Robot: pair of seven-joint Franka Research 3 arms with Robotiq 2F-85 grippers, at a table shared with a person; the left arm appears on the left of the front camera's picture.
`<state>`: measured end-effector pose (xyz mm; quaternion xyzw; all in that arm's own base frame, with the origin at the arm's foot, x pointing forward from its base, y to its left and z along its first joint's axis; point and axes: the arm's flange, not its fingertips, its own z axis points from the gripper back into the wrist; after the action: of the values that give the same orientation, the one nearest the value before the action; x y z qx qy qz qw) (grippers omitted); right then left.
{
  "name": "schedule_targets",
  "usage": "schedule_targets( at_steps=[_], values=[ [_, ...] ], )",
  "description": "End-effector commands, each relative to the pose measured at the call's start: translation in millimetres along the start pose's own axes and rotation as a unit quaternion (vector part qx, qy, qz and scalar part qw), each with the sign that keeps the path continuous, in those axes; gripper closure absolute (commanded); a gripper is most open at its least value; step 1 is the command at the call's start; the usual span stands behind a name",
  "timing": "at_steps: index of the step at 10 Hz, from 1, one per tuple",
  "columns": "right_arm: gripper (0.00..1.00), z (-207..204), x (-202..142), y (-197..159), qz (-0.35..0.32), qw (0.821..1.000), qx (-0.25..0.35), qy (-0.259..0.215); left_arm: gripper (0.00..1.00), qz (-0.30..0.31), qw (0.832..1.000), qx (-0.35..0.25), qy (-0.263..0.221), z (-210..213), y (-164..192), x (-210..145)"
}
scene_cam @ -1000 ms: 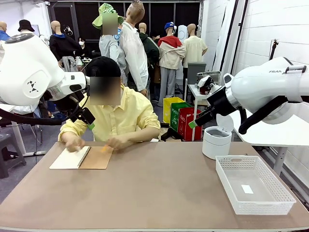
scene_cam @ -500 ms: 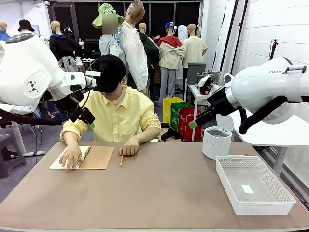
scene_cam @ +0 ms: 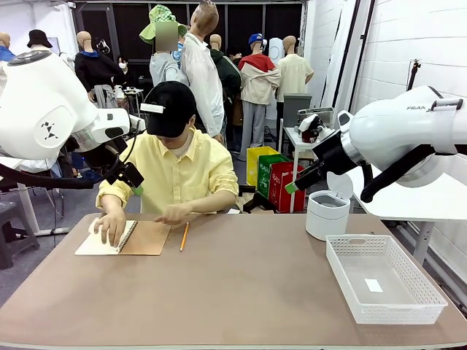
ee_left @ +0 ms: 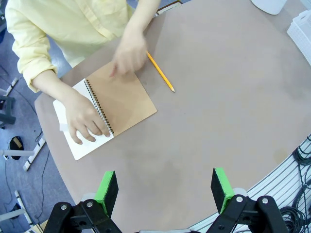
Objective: Sort the paper based on its condition.
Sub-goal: If a person hands you a paper, place it in the Organizing basket , and if it's crumpled, put it in the Trash can.
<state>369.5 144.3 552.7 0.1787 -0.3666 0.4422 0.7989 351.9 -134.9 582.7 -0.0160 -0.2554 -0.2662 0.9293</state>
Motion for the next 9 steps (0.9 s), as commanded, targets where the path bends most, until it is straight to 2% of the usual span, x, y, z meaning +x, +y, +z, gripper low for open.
schedule_targets(
  at_steps=[1,9],
  values=[
    [0.0,-1.8,-0.3,-0.7,-0.005,1.0,0.009,-0.005,0.0,-0.001,1.0,-0.001,-0.003,0.3,0.0,0.5],
    [0.0,-1.8,-0.3,-0.7,-0.005,1.0,0.009,-0.005,0.0,-0.001,1.0,-0.001,-0.003,0.3,0.0,0.5]
  ],
)
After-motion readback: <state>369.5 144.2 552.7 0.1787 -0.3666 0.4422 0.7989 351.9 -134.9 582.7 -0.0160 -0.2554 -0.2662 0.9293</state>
